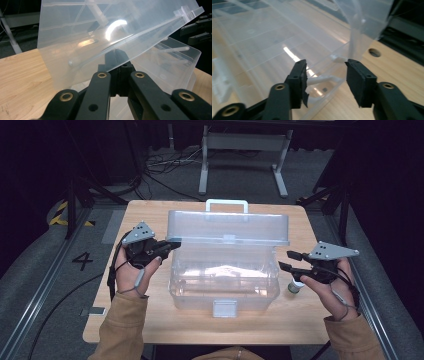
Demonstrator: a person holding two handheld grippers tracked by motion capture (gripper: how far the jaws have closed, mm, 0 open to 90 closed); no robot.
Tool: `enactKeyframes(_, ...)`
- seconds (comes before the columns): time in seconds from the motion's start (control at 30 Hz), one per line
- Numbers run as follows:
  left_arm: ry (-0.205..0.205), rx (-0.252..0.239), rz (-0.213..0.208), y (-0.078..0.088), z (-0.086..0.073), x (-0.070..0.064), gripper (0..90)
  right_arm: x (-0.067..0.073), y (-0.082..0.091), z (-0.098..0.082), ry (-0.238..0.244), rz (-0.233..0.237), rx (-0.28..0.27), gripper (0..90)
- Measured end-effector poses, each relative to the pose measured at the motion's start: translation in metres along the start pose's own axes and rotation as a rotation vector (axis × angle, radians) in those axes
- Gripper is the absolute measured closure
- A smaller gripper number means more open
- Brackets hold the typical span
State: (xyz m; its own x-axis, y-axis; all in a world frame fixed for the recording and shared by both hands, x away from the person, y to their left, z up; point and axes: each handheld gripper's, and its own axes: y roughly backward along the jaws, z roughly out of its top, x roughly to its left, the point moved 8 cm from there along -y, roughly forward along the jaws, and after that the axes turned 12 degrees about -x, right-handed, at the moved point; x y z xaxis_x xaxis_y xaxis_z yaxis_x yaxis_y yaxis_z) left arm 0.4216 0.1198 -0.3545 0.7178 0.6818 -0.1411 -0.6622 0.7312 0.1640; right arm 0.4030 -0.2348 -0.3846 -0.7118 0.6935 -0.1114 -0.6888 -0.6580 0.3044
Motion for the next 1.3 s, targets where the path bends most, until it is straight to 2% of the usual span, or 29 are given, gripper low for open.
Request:
enactKeyframes(0.1, 0.003, -0.001, -0.004, -0.001, 0.002, 0.001, 89.5, -0.001, -0.005, 0.008, 0.005, -0.041, -0.108, 48.0)
enactKeyframes(0.13, 0.002, 0.000, -0.006, -0.002, 0.003, 0.002, 89.5, -0.002, -0.007, 0.010, -0.011, -0.072, -0.137, 48.1)
enactKeyframes(0.17, 0.005, -0.002, -0.004, -0.003, 0.004, 0.002, 89.5, -0.003, -0.009, 0.010, -0.009, -0.094, -0.134, 48.6)
enactKeyframes(0.33, 0.009, -0.001, -0.015, -0.004, 0.006, 0.004, 89.1, -0.007, -0.014, 0.012, 0.003, -0.140, -0.115, 47.4)
enactKeyframes(0.4, 0.010, -0.003, -0.017, -0.004, 0.007, 0.005, 88.9, -0.010, -0.017, 0.016, -0.021, -0.170, -0.128, 46.9)
enactKeyframes(0.5, 0.008, -0.001, -0.019, -0.005, 0.007, 0.005, 88.6, -0.011, -0.018, 0.022, -0.015, -0.190, -0.135, 46.4)
enactKeyframes(0.57, 0.011, 0.000, -0.022, -0.005, 0.008, 0.005, 88.4, -0.011, -0.020, 0.026, -0.036, -0.211, -0.151, 43.7)
enactKeyframes(0.67, 0.013, 0.001, -0.024, -0.005, 0.008, 0.005, 88.1, -0.014, -0.022, 0.028, -0.032, -0.238, -0.135, 45.2)
enactKeyframes(0.77, 0.015, 0.001, -0.025, -0.005, 0.008, 0.005, 87.4, -0.015, -0.026, 0.030, -0.050, -0.253, -0.128, 48.0)
enactKeyframes(0.8, 0.012, 0.001, -0.026, -0.005, 0.008, 0.005, 87.3, -0.015, -0.029, 0.032, -0.083, -0.269, -0.137, 48.7)
enactKeyframes(1.0, 0.016, 0.001, -0.026, -0.005, 0.008, 0.005, 87.1, -0.016, -0.036, 0.036, -0.078, -0.297, -0.159, 52.9)
enactKeyframes(1.3, 0.021, -0.004, -0.031, -0.005, 0.008, 0.005, 86.5, -0.022, -0.040, 0.048, -0.060, -0.372, -0.202, 54.6)
